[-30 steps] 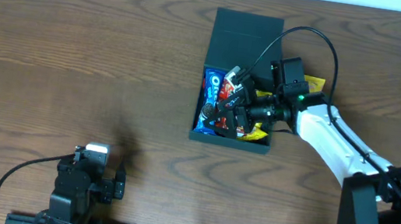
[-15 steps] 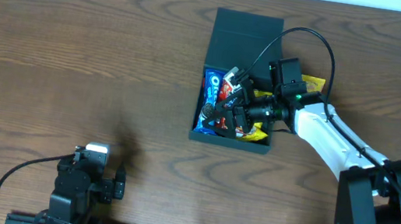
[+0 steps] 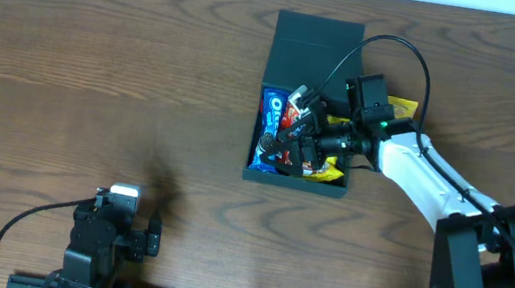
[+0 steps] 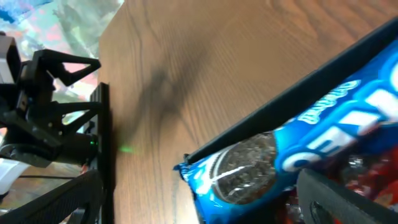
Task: Pack container
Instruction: 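Push the Hello Panda box down between the packs and release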
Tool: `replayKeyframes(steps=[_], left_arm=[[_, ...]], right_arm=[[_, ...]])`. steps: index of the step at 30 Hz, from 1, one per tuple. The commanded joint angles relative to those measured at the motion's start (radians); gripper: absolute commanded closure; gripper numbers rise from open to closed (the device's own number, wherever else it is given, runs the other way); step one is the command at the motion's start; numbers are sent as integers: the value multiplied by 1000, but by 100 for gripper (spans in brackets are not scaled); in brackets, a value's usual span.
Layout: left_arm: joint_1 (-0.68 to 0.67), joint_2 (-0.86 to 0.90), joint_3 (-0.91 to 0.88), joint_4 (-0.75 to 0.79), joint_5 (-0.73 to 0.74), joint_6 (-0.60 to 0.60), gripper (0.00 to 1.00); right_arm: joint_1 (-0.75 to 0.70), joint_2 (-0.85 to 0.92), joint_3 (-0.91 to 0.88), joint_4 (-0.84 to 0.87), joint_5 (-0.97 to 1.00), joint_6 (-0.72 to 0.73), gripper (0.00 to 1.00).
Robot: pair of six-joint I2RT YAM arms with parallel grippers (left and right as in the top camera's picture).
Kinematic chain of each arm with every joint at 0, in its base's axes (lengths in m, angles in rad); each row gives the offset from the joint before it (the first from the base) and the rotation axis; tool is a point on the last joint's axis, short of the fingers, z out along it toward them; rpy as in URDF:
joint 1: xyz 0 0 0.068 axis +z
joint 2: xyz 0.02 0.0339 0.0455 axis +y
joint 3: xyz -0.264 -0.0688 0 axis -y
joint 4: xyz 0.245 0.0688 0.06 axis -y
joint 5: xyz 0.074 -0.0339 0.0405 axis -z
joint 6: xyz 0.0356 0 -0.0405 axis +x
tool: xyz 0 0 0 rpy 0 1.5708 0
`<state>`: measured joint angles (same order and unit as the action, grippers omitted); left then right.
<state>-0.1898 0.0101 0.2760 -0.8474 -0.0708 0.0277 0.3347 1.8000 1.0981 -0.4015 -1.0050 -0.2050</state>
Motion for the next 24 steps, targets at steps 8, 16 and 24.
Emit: replayKeyframes(steps=[8, 16, 24], left_arm=[[7, -6, -50, -40, -14, 11, 5], [7, -6, -50, -40, -14, 11, 5], [7, -6, -50, -40, -14, 11, 4]], right_arm=[[-21, 44, -14, 27, 73, -21, 1], [-17, 86, -14, 28, 69, -20, 1], [-13, -34, 5, 19, 29, 10, 1]])
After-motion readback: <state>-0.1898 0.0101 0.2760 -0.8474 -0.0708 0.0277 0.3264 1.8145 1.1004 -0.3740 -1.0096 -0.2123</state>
